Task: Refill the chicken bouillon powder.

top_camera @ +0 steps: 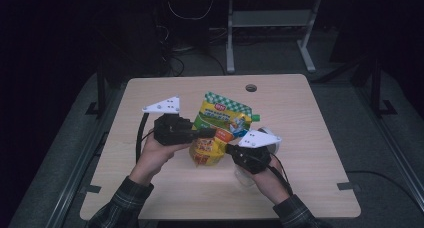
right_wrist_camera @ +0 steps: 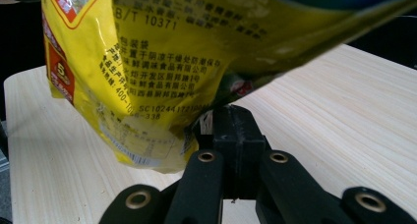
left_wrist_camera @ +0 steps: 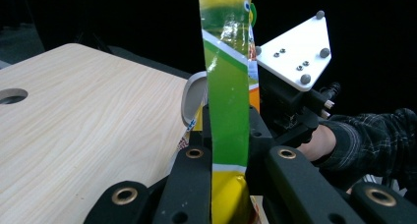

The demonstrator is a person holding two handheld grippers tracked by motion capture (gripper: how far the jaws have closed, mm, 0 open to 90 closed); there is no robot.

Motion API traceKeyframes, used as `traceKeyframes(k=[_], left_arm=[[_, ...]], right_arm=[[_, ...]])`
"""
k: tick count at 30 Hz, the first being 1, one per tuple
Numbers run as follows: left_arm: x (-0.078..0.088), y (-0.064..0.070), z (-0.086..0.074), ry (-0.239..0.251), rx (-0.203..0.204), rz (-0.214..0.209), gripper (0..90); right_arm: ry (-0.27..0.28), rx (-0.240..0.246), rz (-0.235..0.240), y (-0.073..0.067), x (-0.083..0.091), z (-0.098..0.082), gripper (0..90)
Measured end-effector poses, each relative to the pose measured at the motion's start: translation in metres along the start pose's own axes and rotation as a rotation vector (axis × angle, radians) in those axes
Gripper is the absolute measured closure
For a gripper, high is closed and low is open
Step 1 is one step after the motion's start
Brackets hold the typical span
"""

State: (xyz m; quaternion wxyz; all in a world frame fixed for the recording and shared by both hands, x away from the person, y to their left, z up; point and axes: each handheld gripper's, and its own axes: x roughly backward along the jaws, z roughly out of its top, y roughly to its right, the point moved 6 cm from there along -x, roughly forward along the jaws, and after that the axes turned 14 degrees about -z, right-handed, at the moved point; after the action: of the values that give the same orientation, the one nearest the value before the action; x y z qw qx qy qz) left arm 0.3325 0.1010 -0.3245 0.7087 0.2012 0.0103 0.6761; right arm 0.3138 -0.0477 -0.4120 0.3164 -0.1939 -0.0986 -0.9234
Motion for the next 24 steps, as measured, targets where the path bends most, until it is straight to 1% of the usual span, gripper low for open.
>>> traceKeyframes(k=[5,9,12,14,17,20,21,24], left_arm=[[-0.002,0.001,0.001,-0.002,-0.003,-0.013,84.2],[-0.005,0.001,0.004,-0.002,-0.004,-0.016,84.2],[-0.006,0.002,0.007,-0.002,-0.012,-0.018,84.2],[-0.006,0.002,0.008,-0.002,-0.007,-0.018,84.3],[-0.008,0.003,0.01,-0.003,-0.01,-0.02,84.4],[-0.009,0.002,0.012,0.004,0.001,-0.019,84.6],[-0.009,0.002,0.012,0.002,0.001,-0.019,84.6],[-0.01,0.002,0.013,-0.004,-0.003,-0.019,84.6]], right_arm=[[0.004,0.006,0.034,-0.001,-0.001,0.0,90.0],[-0.007,0.001,0.043,-0.003,-0.001,-0.001,90.0],[0.013,0.01,0.051,-0.003,0.0,-0.001,90.0],[0.022,0.009,0.057,-0.004,0.0,-0.001,90.0],[0.017,0.009,0.069,-0.008,-0.001,-0.001,90.0],[0.031,0.022,0.076,-0.014,-0.001,-0.002,90.0],[0.033,0.03,0.076,-0.015,-0.001,-0.001,90.0],[0.029,0.031,0.085,-0.019,-0.002,-0.001,90.0]])
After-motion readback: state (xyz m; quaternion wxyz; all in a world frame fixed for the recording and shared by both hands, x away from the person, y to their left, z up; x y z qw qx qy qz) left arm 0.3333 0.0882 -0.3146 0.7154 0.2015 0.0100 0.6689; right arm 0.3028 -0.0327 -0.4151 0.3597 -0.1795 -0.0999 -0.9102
